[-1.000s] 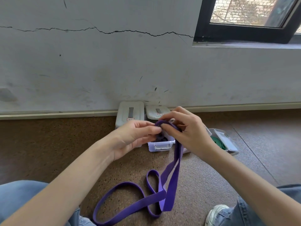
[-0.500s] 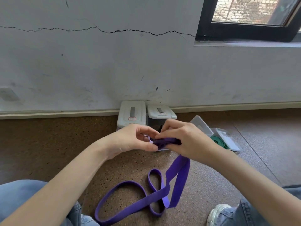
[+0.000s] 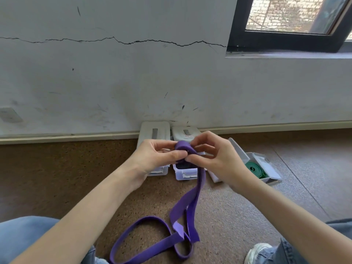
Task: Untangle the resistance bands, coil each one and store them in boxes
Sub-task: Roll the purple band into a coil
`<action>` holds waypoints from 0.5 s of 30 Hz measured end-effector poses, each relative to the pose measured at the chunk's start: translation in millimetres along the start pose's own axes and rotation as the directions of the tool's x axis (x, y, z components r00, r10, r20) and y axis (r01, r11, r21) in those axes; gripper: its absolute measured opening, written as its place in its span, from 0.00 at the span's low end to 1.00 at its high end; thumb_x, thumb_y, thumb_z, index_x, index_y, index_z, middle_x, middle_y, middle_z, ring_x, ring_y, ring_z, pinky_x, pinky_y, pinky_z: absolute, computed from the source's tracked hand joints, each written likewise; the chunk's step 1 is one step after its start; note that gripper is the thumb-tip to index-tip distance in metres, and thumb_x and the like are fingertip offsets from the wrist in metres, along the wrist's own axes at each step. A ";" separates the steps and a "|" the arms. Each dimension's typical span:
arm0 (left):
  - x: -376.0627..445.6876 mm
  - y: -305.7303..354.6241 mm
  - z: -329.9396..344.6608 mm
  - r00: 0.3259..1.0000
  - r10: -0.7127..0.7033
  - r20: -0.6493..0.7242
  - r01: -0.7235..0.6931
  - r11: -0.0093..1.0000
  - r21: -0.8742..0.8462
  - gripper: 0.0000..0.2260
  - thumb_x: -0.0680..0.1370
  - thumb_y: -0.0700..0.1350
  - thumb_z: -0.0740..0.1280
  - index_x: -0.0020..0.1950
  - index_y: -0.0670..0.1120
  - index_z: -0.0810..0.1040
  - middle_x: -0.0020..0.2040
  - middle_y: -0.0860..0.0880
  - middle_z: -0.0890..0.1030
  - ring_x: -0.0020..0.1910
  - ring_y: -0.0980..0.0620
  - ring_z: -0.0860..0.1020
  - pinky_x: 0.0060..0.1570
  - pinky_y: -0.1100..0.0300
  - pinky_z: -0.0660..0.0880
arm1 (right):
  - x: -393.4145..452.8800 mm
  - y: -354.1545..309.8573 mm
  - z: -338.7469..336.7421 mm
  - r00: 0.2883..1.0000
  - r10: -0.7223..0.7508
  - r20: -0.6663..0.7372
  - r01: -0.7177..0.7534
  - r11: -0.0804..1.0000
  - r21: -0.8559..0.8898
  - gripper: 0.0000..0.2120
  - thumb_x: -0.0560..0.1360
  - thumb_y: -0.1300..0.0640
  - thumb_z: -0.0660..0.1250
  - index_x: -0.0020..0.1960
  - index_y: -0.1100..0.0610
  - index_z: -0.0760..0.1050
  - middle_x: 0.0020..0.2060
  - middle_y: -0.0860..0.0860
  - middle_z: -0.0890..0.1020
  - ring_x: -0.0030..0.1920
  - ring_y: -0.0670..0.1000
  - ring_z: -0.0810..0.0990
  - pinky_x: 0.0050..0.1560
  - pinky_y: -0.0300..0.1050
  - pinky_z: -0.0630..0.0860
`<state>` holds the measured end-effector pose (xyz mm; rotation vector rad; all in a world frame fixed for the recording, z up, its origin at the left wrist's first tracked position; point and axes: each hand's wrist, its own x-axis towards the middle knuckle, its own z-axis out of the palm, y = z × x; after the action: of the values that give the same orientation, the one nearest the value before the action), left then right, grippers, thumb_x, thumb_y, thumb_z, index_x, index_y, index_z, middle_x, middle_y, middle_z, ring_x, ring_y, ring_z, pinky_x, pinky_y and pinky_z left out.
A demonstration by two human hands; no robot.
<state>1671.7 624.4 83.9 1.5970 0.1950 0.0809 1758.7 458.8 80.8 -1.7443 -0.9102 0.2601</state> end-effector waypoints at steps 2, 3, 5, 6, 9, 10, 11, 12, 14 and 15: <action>0.6 -1.7 2.0 1.000 -0.001 -0.004 0.001 0.997 -0.081 0.17 0.59 0.52 0.76 0.46 0.52 0.85 0.46 0.49 0.85 0.47 0.55 0.83 0.42 0.69 0.76 | -0.4 0.0 3.4 1.000 0.011 -0.015 -0.011 0.999 0.033 0.12 0.67 0.56 0.74 0.47 0.49 0.74 0.44 0.48 0.82 0.45 0.46 0.83 0.48 0.44 0.81; 1.8 -2.7 2.5 1.000 -0.001 -0.009 0.000 0.994 -0.106 0.17 0.59 0.53 0.76 0.46 0.53 0.85 0.46 0.49 0.85 0.48 0.54 0.83 0.43 0.68 0.77 | -0.2 0.3 5.0 1.000 0.021 -0.016 -0.020 0.998 0.056 0.13 0.66 0.54 0.74 0.47 0.48 0.74 0.44 0.48 0.82 0.46 0.46 0.83 0.48 0.43 0.81; 4.3 -5.0 4.2 1.000 -0.005 -0.003 0.004 0.987 -0.163 0.16 0.59 0.52 0.76 0.46 0.52 0.85 0.47 0.48 0.85 0.49 0.53 0.83 0.45 0.66 0.78 | -0.9 2.2 9.4 0.999 0.046 -0.010 -0.045 0.994 0.102 0.18 0.62 0.49 0.74 0.49 0.48 0.72 0.45 0.48 0.82 0.45 0.46 0.83 0.48 0.41 0.80; 5.1 -6.3 5.4 1.000 -0.006 0.007 0.007 0.983 -0.184 0.16 0.60 0.51 0.76 0.46 0.51 0.85 0.47 0.47 0.85 0.49 0.52 0.83 0.46 0.65 0.78 | -2.0 4.1 12.0 0.999 0.053 -0.014 -0.051 0.993 0.109 0.19 0.62 0.49 0.74 0.49 0.48 0.71 0.45 0.49 0.82 0.45 0.46 0.83 0.47 0.40 0.80; 5.3 -8.4 5.1 0.999 -0.048 0.022 0.051 0.985 -0.162 0.14 0.62 0.47 0.76 0.47 0.49 0.85 0.48 0.47 0.85 0.49 0.52 0.83 0.44 0.65 0.78 | -4.3 9.9 14.2 0.998 0.063 -0.031 -0.062 0.997 0.052 0.18 0.66 0.56 0.76 0.50 0.47 0.71 0.44 0.49 0.81 0.45 0.46 0.82 0.47 0.43 0.81; 5.4 -8.3 2.7 0.998 -0.058 0.017 0.059 0.995 -0.084 0.15 0.64 0.46 0.75 0.49 0.50 0.84 0.48 0.48 0.85 0.49 0.53 0.83 0.45 0.64 0.79 | -5.0 10.9 12.6 0.998 0.053 -0.017 -0.053 0.999 -0.003 0.18 0.67 0.58 0.75 0.51 0.46 0.72 0.45 0.48 0.81 0.45 0.46 0.81 0.49 0.43 0.81; 5.8 -7.6 -0.5 0.999 -0.047 0.011 0.046 0.997 0.064 0.15 0.65 0.45 0.75 0.52 0.52 0.82 0.49 0.49 0.85 0.49 0.55 0.82 0.47 0.65 0.78 | -5.3 12.0 10.1 1.000 0.023 0.006 -0.022 0.996 -0.092 0.18 0.67 0.60 0.74 0.52 0.45 0.74 0.47 0.47 0.80 0.47 0.45 0.80 0.51 0.43 0.80; 5.7 -6.7 -2.8 1.000 -0.018 0.016 0.013 0.967 0.254 0.15 0.67 0.44 0.75 0.53 0.54 0.80 0.48 0.51 0.84 0.49 0.59 0.82 0.47 0.68 0.77 | -5.3 12.4 7.8 0.999 -0.023 0.038 0.030 0.978 -0.207 0.18 0.68 0.62 0.73 0.54 0.46 0.75 0.49 0.48 0.78 0.48 0.46 0.79 0.52 0.41 0.78; 4.3 -4.7 -1.9 0.997 0.056 0.051 -0.074 0.853 0.516 0.14 0.70 0.42 0.74 0.51 0.56 0.79 0.47 0.55 0.84 0.47 0.63 0.80 0.46 0.72 0.75 | -4.4 12.4 4.7 0.988 -0.103 0.114 0.141 0.904 -0.403 0.19 0.70 0.62 0.71 0.58 0.48 0.78 0.51 0.48 0.76 0.51 0.47 0.76 0.53 0.36 0.73; 3.7 -4.2 -0.1 0.995 0.083 0.051 -0.097 0.831 0.548 0.14 0.70 0.42 0.74 0.51 0.56 0.79 0.47 0.56 0.83 0.47 0.63 0.80 0.46 0.72 0.75 | -3.8 12.1 3.8 0.985 -0.113 0.130 0.158 0.891 -0.426 0.19 0.71 0.63 0.71 0.59 0.48 0.78 0.51 0.47 0.75 0.52 0.46 0.74 0.53 0.34 0.71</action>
<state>1674.9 625.2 79.5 2.1876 0.1273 0.0820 1759.3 457.6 67.7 -2.0782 -1.2317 0.0521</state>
